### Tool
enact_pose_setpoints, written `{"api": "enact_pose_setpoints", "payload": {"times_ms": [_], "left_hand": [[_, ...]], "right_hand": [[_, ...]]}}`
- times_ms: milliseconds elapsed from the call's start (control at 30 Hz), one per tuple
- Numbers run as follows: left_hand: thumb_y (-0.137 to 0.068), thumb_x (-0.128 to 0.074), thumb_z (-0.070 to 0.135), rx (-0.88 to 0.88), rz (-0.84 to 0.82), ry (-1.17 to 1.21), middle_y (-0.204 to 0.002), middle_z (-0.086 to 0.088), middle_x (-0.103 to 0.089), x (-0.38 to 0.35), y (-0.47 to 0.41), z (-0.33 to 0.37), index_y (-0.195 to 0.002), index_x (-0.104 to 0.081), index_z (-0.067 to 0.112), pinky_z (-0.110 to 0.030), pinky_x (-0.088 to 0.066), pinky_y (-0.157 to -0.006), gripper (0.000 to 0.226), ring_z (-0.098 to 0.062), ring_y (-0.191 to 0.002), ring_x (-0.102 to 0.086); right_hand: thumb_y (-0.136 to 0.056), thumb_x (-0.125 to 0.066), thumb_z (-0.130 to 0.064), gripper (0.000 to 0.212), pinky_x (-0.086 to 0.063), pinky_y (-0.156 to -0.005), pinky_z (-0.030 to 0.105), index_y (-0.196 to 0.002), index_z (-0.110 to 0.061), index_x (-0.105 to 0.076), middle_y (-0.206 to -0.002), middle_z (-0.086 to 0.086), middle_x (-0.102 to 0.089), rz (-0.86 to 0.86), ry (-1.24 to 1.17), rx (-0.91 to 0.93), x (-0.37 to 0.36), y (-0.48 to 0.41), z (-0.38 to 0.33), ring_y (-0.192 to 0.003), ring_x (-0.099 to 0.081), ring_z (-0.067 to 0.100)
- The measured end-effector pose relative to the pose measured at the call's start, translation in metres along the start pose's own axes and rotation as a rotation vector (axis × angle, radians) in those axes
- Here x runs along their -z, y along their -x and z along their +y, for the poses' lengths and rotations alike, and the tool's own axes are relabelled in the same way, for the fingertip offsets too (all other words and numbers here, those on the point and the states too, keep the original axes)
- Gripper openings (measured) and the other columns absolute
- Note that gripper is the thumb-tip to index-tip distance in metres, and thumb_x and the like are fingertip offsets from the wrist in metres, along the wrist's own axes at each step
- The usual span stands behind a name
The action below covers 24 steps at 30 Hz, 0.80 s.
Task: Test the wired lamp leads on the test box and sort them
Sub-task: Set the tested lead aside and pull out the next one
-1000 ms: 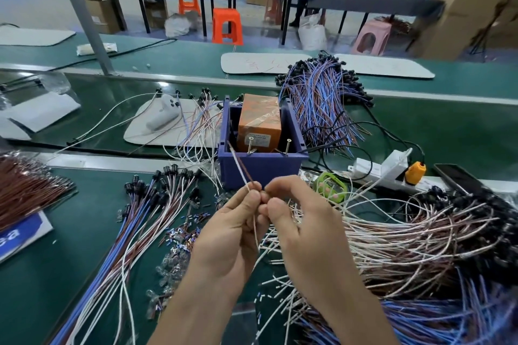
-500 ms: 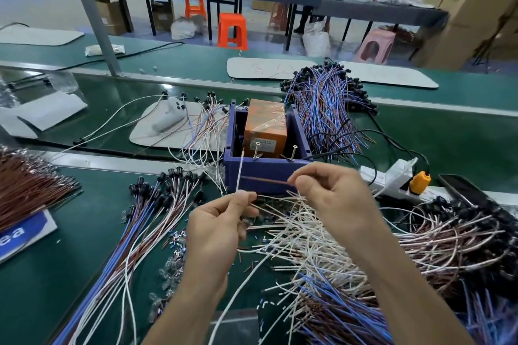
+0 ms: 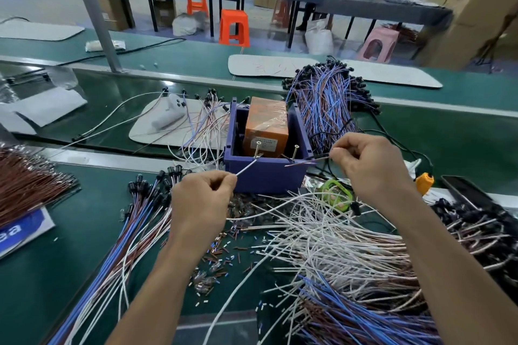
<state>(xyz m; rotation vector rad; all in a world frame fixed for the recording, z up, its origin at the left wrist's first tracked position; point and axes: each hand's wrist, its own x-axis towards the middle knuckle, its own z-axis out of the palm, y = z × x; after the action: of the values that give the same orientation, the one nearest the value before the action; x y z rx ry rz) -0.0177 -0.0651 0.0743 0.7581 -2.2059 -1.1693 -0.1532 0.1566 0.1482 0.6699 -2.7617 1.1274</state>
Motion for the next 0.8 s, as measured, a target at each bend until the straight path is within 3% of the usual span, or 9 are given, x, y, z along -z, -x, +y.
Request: {"api": "enact_pose_setpoints", "payload": {"times_ms": [167,333,433,633,800], "left_hand": [[-0.093,-0.075,0.031,0.014,-0.024,-0.003,-0.058,0.022,-0.068,-0.003,-0.014,-0.005,-0.062,-0.068,0.043,-0.028,-0.056,-0.056,0.034,0.0,-0.047,-0.063],[-0.094,-0.073,0.032,0.04,-0.033,0.035,-0.058,0.015,-0.07,-0.003,-0.02,-0.009,-0.069,-0.075,0.032,-0.017,-0.048,-0.046,0.025,-0.005,-0.043,-0.062],[-0.094,-0.073,0.033,0.059,-0.026,0.034,-0.056,0.015,-0.069,-0.004,-0.021,-0.01,-0.07,-0.076,0.03,-0.017,-0.046,-0.046,0.025,-0.004,-0.042,-0.061],[-0.095,-0.072,0.034,0.087,0.007,0.058,-0.052,0.012,-0.067,-0.007,-0.019,-0.009,-0.066,-0.074,0.028,-0.013,-0.041,-0.045,0.03,-0.004,-0.041,-0.061],[-0.096,-0.071,0.033,0.09,0.023,0.077,-0.048,0.008,-0.065,-0.008,-0.018,-0.008,-0.062,-0.073,0.025,-0.012,-0.042,-0.043,0.034,-0.006,-0.04,-0.06]], "right_hand": [[-0.099,-0.065,-0.02,0.02,-0.037,-0.044,0.014,-0.08,-0.024,-0.071,-0.058,0.001,-0.064,0.012,-0.04,-0.01,-0.001,-0.007,0.004,-0.044,-0.047,0.005],[-0.098,-0.065,-0.02,0.02,-0.035,-0.042,0.014,-0.079,-0.023,-0.071,-0.059,0.001,-0.066,0.03,-0.058,-0.028,0.001,-0.009,0.009,-0.041,-0.046,0.004],[-0.098,-0.065,-0.02,0.02,-0.035,-0.043,0.014,-0.079,-0.022,-0.071,-0.057,-0.001,-0.065,0.038,-0.065,-0.032,0.001,-0.009,0.01,-0.041,-0.047,0.003],[-0.098,-0.064,-0.02,0.023,-0.047,-0.054,0.035,-0.076,-0.024,-0.07,-0.058,0.003,-0.065,0.044,-0.082,-0.047,0.0,-0.009,0.013,-0.042,-0.046,0.008],[-0.098,-0.065,-0.02,0.023,-0.038,-0.047,0.025,-0.076,-0.024,-0.07,-0.055,-0.001,-0.065,0.069,-0.06,-0.077,-0.002,-0.01,0.02,-0.038,-0.045,0.004]]}}
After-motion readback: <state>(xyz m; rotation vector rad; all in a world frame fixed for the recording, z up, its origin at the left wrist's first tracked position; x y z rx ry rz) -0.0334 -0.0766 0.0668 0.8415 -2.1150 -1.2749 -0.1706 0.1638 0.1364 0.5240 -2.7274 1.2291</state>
